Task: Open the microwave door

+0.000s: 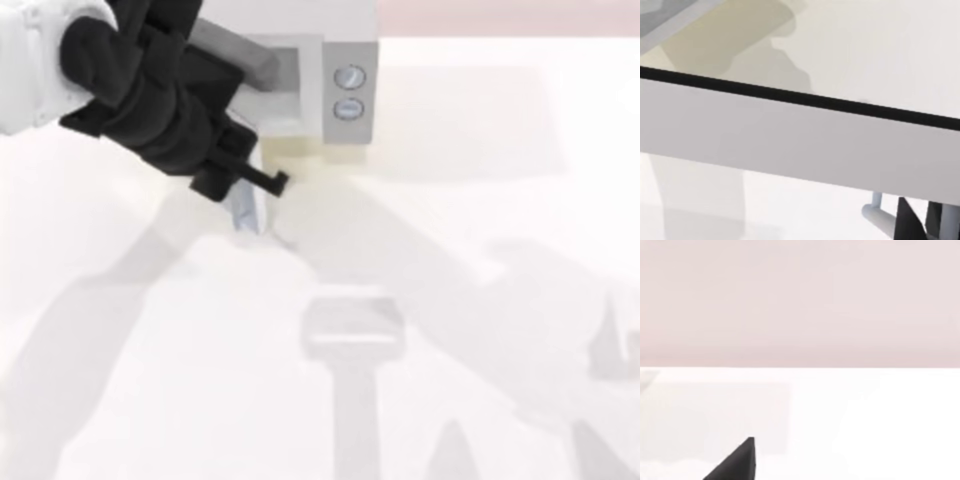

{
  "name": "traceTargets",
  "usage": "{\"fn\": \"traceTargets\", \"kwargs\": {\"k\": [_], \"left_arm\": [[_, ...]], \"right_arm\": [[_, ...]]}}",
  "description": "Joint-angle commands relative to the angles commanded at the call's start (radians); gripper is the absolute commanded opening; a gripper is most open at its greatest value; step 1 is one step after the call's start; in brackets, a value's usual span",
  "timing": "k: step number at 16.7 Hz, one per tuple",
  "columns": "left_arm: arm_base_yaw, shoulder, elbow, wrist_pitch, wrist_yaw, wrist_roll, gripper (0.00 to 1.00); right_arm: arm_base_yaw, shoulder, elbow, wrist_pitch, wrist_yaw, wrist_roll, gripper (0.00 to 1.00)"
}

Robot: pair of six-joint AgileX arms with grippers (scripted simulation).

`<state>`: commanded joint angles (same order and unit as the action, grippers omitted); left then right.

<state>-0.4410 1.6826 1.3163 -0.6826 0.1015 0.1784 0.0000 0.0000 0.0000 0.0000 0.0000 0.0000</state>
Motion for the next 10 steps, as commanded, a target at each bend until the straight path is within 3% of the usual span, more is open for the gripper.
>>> {"fn": "traceTargets", "kwargs": {"k": [5,10], "left_arm": [[-0.003,0.001,-0.003,0.0,0.007,0.0,0.0],[0.043,-0.024,-0.038,-0.022,0.062,0.11,0.0]], "right_arm": [[0.0,0.0,0.0,0.0,0.0,0.0,1.0],[0.0,0.0,0.0,0.0,0.0,0.0,1.0]]}}
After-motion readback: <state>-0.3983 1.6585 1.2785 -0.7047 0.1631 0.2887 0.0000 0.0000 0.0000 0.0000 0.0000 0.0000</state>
